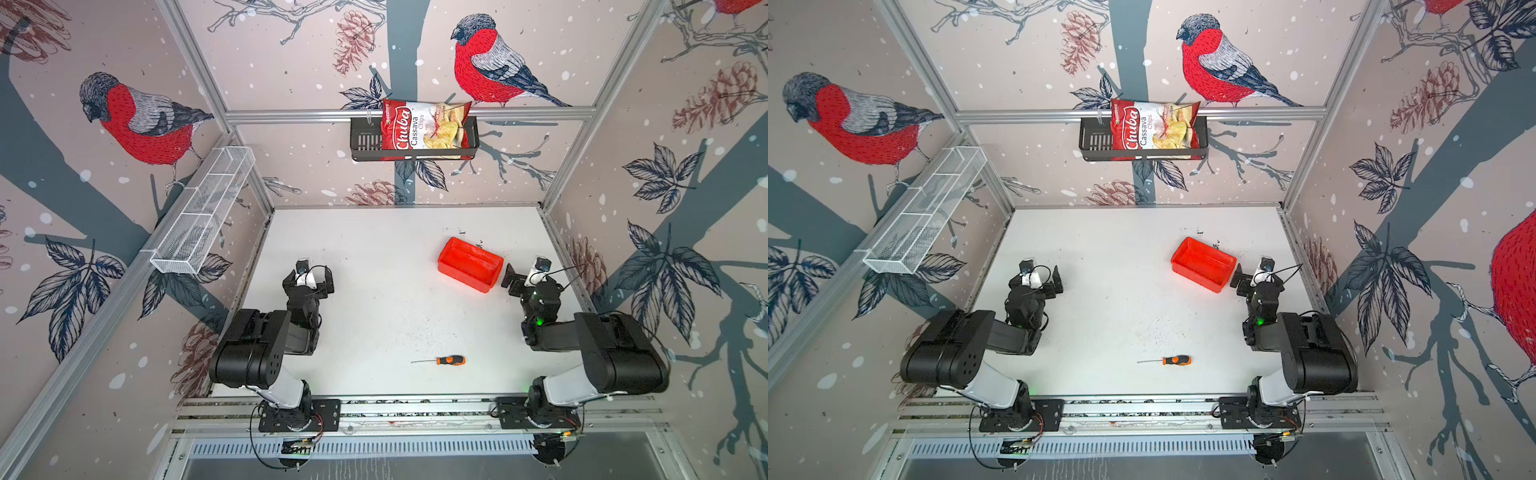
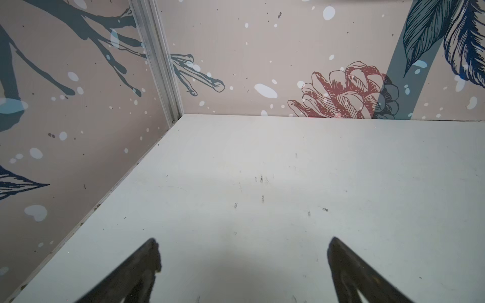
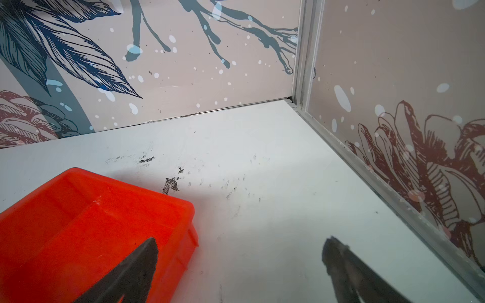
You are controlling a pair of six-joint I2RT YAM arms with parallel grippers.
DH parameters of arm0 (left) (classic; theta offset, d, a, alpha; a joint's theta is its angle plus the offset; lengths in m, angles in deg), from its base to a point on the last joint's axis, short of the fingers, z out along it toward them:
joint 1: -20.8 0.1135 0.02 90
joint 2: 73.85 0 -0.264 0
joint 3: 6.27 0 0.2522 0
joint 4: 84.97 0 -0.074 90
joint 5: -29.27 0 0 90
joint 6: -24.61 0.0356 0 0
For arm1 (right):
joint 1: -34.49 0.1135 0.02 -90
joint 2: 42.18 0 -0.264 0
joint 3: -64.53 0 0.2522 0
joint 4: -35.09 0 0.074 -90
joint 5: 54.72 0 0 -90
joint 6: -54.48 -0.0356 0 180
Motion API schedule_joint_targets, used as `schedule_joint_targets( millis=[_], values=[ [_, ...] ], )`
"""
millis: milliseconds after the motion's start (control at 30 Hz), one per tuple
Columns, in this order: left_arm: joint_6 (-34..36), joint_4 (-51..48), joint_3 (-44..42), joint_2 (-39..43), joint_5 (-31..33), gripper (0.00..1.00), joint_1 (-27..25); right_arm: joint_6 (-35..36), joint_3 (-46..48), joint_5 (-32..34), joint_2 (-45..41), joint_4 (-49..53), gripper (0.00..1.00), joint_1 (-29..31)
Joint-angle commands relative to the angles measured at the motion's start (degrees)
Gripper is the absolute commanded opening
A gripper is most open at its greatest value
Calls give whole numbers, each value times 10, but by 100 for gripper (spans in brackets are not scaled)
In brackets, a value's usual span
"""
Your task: Put the screwdriver in the bin
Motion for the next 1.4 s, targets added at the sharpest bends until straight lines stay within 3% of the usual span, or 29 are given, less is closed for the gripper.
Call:
schedule_joint_targets(
  millis=[0,967,1167,1367],
  values=[
    [-1,27,0,2,-1,98,2,-6,-2,-4,0,-22,100,0],
    [11,21,-4,23,3,98,-7,-2,8,-13,-18,-26,99,0],
    [29,-74,5,116,-1,98,-18,20,0,-47,-84,41,99,3],
    [94,-219,26,219,-63,98,-38,70,-9,-70,-177,142,99,29]
  ],
)
